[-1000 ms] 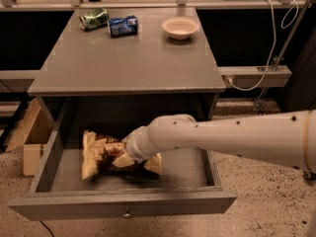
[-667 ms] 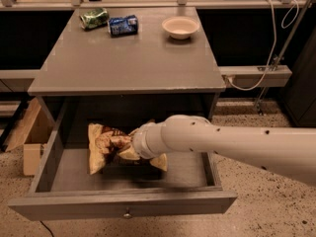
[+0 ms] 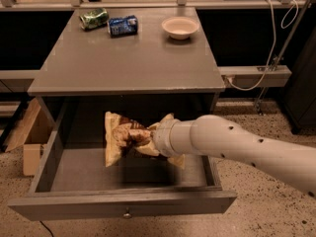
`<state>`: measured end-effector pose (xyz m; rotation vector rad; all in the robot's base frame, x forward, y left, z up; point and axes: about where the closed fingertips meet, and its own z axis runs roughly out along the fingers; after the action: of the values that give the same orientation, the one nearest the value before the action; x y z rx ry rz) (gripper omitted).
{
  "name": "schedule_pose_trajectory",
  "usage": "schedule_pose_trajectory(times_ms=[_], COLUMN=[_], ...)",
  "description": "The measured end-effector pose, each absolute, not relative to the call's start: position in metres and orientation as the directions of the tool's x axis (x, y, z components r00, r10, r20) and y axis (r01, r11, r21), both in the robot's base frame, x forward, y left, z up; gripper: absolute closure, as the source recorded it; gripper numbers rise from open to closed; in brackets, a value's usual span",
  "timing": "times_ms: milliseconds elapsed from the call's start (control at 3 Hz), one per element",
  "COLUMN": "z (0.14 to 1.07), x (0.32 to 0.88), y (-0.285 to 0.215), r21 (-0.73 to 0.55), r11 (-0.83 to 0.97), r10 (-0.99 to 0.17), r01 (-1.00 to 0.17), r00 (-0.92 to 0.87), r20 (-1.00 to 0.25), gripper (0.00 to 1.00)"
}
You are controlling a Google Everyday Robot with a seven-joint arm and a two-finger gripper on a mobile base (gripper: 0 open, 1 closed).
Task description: Pick brown chip bag from top drawer and place on counter
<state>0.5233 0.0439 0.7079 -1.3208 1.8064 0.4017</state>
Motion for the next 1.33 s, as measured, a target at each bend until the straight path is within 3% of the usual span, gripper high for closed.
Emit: schedule_pose_trajectory(times_ms=[667, 1000, 1333], z=[0.721, 0.772, 0.851], x=[0.52, 0.508, 0.504], y=[0.036, 0.033, -0.02], r21=[-0.24, -0.329, -0.444], r11=[0.406, 0.412, 0.491], r10=[-0.635, -0.636, -0.643], r01=[-0.882, -0.849, -0.75], r00=[-0.083, -0.009, 0.031], r20=[-0.768, -0.772, -0.765], gripper=[1.0, 1.0, 1.0])
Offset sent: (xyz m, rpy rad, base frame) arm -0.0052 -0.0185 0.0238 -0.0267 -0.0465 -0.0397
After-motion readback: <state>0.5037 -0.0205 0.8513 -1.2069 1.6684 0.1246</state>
